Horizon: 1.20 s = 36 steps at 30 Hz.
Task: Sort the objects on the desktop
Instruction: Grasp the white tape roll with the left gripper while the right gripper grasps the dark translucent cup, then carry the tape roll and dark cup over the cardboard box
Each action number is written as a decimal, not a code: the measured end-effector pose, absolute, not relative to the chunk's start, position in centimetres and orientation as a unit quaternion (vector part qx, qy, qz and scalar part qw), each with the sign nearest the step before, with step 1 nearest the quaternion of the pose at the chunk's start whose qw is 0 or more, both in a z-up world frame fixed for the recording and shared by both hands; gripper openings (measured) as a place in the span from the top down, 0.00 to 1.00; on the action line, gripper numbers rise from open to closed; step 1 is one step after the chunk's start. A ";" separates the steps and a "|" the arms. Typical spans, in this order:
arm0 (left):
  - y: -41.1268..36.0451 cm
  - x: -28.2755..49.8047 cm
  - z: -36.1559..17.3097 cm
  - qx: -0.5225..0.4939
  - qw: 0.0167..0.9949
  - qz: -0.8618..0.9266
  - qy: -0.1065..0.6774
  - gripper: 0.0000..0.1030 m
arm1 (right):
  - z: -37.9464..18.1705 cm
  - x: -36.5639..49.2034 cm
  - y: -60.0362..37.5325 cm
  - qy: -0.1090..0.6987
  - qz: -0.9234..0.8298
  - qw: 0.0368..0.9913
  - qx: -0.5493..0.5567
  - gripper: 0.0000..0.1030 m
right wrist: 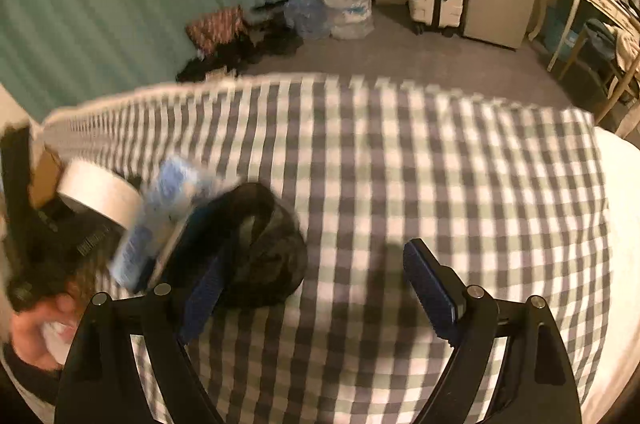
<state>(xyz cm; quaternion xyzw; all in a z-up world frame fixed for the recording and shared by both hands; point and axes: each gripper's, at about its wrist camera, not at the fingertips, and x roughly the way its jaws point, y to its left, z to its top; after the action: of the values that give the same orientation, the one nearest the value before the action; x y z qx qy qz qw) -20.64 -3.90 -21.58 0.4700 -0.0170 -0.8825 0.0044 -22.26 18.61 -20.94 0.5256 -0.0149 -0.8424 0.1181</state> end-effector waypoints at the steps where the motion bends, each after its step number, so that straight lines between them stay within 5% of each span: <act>1: -4.0 -20.5 -21.4 0.472 0.001 -0.882 -0.011 0.92 | -21.5 -22.1 18.3 -0.007 -0.835 0.120 0.537 0.16; 3: -4.1 -20.1 -20.8 0.476 -0.009 -0.880 0.001 0.93 | -22.0 -21.5 17.8 0.008 -0.831 0.121 0.543 0.26; 5: -4.3 -19.1 -20.4 0.477 -0.008 -0.879 -0.002 0.95 | -21.9 -21.0 17.3 0.024 -0.830 0.123 0.543 0.56; 7: -4.4 -18.4 -20.0 0.477 -0.006 -0.879 -0.006 0.95 | -21.8 -20.6 17.0 0.036 -0.826 0.134 0.547 0.71; 11: -4.6 -16.8 -18.2 0.469 -0.007 -0.883 -0.009 0.97 | -21.3 -20.3 17.5 0.021 -0.820 0.132 0.556 0.84; 36: -4.5 -7.6 -1.9 0.332 -0.029 -0.942 -0.037 0.97 | -9.0 -14.1 19.6 -0.050 -0.857 0.102 0.503 0.84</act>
<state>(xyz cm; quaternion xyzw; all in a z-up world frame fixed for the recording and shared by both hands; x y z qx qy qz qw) -7.63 -4.46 -1.88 0.3317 -0.0367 -0.9422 -0.0291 -14.14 19.56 -8.97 0.5026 -0.0505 -0.8570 0.1020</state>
